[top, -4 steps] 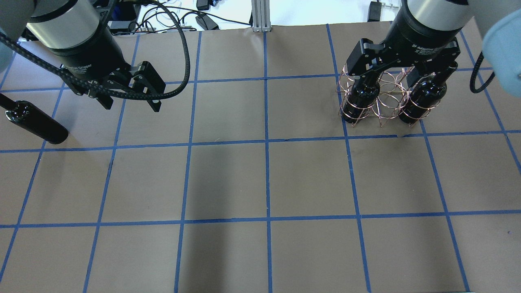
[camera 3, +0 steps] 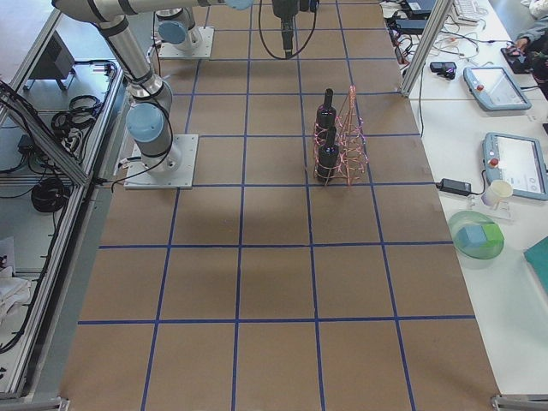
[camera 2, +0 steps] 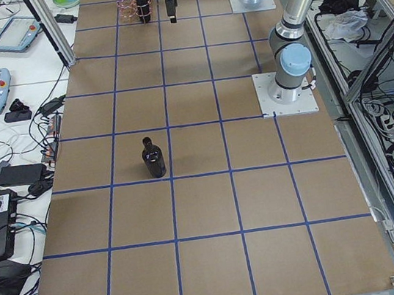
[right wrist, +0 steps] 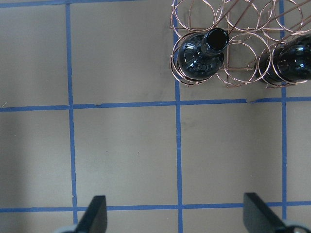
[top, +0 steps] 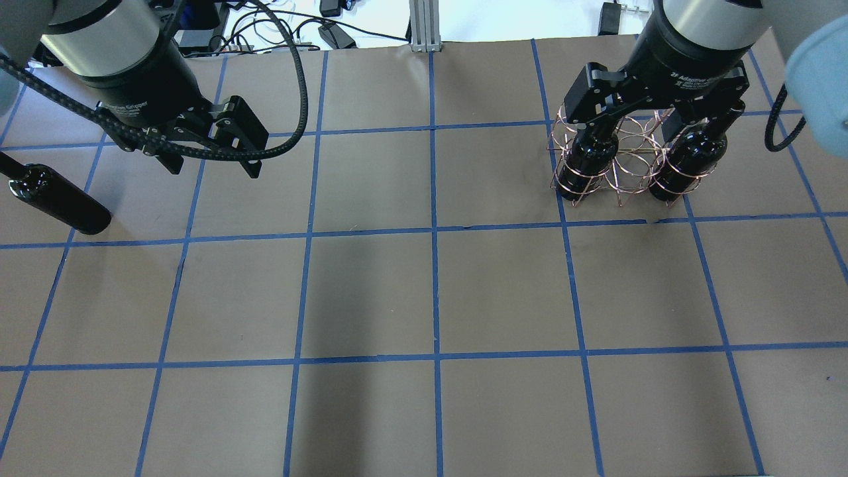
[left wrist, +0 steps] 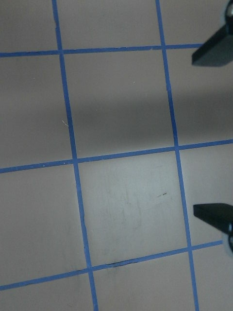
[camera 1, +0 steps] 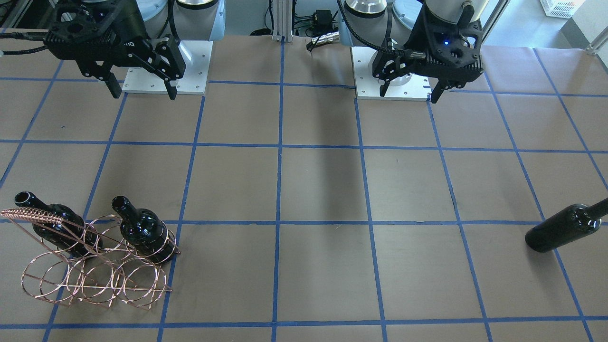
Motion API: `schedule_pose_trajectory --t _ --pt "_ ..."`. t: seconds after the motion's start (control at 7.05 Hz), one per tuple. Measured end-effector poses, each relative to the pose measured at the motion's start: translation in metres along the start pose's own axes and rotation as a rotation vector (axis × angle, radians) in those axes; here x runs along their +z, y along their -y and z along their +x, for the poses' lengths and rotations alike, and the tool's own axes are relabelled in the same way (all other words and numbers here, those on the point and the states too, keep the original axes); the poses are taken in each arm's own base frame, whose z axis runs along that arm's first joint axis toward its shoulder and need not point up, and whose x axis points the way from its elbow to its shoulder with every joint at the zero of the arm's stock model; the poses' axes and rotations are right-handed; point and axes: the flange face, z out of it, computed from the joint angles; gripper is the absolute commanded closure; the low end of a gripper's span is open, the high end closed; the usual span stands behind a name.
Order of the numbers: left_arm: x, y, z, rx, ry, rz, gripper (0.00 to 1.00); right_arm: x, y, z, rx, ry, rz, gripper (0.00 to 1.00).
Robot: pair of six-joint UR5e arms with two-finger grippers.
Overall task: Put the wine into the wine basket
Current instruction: 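Move the left gripper down toward the neck of the lying dark bottle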
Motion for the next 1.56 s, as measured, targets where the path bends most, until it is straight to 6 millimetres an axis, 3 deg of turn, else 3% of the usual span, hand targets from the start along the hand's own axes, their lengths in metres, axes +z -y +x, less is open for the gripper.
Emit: schedule_pose_trajectory --t 0.71,0.99,1.13,1.56 --pt "0.003 0.002 -0.005 -0.010 -0.005 -0.002 0.00 0.000 0.000 0.000 0.000 0.000 0.000 0.00" --pt "-0.003 0.005 -0.021 -0.023 0.001 0.009 0.00 0.000 0.000 0.000 -0.001 0.000 -0.001 0.00" --pt "-0.007 0.009 -0.052 -0.044 0.001 0.017 0.00 0.000 0.000 0.000 -0.001 0.000 -0.001 0.00" --pt "-0.005 0.007 -0.207 -0.047 0.006 0.022 0.00 0.001 0.000 0.000 -0.001 0.000 -0.001 0.00"
